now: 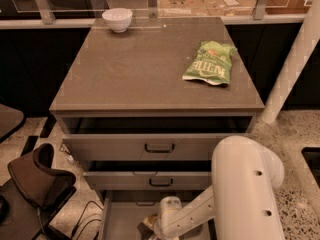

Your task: Pick redbull can from bottom drawer and place on counter

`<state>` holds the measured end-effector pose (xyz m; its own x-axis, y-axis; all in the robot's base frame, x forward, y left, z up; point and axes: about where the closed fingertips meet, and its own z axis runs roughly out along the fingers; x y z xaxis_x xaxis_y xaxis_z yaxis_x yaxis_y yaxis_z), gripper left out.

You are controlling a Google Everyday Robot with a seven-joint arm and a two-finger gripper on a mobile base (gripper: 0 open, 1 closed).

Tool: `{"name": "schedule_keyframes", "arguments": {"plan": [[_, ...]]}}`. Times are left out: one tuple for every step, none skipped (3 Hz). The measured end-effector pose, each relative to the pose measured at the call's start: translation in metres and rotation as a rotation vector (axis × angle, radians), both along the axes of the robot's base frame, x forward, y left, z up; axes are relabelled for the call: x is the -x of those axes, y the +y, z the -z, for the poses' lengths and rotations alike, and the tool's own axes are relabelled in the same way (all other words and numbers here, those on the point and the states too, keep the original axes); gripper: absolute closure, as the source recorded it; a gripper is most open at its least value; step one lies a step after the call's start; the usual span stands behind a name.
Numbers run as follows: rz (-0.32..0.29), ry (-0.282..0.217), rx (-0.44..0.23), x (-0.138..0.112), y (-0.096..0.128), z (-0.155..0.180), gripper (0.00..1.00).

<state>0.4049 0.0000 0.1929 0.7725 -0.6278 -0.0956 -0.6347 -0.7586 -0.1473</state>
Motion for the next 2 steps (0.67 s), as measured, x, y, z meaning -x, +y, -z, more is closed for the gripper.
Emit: {"name": "schedule_keyframes", "arguments": {"plan": [[-0.017, -0.004, -0.012, -0.001, 0.012, 0.016, 0.0], [-0.03, -0.005, -0.032, -0.004, 0.023, 0.031, 0.0]]}}
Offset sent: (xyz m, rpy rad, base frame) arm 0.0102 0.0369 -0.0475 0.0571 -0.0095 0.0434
